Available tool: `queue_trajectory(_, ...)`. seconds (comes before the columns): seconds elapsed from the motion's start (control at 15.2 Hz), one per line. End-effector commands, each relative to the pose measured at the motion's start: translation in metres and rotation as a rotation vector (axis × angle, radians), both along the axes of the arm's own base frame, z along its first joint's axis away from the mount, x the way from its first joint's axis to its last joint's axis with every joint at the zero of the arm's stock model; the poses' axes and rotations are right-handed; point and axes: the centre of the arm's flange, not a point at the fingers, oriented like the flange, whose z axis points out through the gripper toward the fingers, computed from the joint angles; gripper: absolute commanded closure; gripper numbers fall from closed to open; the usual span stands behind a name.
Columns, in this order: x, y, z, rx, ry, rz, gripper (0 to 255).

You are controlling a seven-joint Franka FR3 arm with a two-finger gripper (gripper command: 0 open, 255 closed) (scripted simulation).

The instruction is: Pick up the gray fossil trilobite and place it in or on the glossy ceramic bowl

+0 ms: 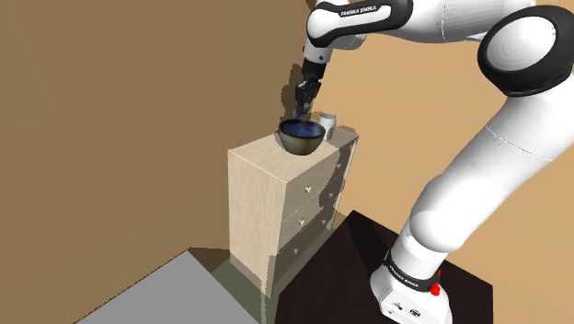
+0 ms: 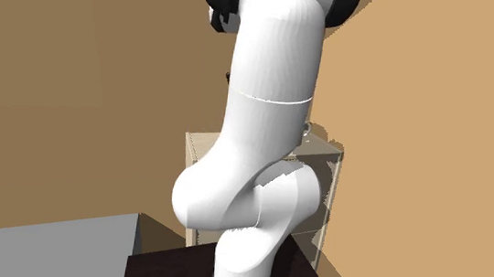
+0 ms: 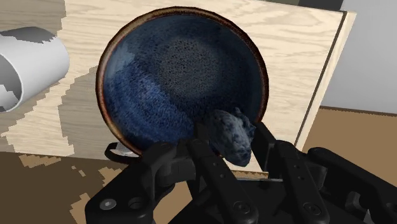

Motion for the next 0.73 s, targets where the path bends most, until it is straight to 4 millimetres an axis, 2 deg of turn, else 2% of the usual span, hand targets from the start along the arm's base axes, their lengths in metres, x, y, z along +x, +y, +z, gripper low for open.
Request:
queue_trajectory(0.0, 0.005, -0.027, 0.002, -0.001, 0.0, 0.001, 255)
queue_trajectory(0.07, 0.008, -0.038, 0.002, -0.001, 0.0, 0.001, 255)
queue_trajectory(0.66, 0.008, -0.038, -0.046, -0.001, 0.0, 0.001, 255)
